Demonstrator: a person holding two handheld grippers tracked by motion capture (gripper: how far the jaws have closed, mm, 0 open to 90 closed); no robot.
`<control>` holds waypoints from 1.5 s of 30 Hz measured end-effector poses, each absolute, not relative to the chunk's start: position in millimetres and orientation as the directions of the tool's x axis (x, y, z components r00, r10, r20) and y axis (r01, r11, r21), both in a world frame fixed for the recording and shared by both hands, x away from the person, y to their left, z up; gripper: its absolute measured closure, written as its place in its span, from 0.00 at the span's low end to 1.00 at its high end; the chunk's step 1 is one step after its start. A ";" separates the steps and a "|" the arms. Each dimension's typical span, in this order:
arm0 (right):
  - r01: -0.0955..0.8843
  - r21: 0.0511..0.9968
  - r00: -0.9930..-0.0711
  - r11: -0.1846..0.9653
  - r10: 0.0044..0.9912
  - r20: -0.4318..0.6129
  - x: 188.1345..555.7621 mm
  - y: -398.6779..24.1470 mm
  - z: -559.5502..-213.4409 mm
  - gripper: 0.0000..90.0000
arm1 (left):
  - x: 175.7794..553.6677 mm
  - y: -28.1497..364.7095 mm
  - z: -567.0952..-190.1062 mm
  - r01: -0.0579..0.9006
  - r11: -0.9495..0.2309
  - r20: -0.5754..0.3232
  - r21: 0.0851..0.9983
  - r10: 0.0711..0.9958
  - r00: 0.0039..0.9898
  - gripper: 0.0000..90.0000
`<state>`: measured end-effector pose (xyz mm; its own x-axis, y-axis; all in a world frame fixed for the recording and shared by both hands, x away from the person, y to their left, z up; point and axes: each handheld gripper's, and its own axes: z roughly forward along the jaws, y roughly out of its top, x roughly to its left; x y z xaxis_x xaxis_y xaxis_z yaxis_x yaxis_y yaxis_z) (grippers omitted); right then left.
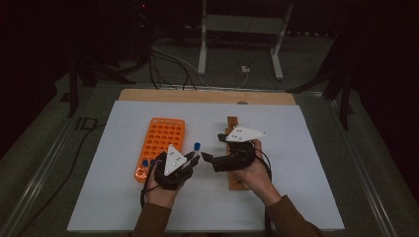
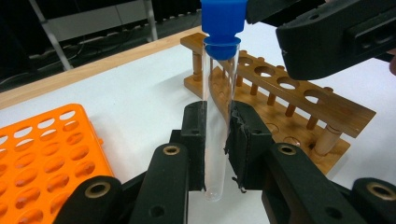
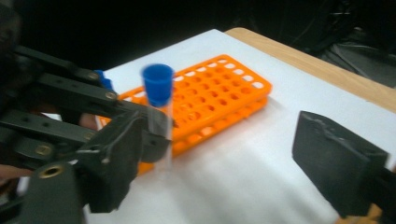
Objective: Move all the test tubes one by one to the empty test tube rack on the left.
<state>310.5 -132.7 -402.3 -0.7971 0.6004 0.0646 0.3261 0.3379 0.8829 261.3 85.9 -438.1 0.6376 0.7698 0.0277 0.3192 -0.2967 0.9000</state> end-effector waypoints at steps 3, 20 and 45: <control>0.338 0.881 -0.790 0.332 0.609 0.073 312.7 -135.7 -405.0 0.14 | 260.9 87.9 -437.3 0.321 -0.297 0.026 0.899 0.770 0.638 0.86; 0.349 0.879 -0.753 0.326 0.655 0.056 313.8 -159.3 -417.6 0.00 | 256.0 106.6 -429.1 0.313 -0.262 0.014 0.913 0.786 0.618 0.86; 0.331 0.910 -0.695 0.248 0.716 0.057 285.7 -246.1 -448.4 0.01 | 252.3 125.8 -422.8 0.302 -0.227 0.005 0.926 0.806 0.592 0.86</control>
<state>285.7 -246.1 -448.4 -0.6954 0.7163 0.0574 0.3310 0.2483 0.9104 252.3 125.8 -422.8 0.5919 0.8060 0.0049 0.3017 -0.2272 0.9259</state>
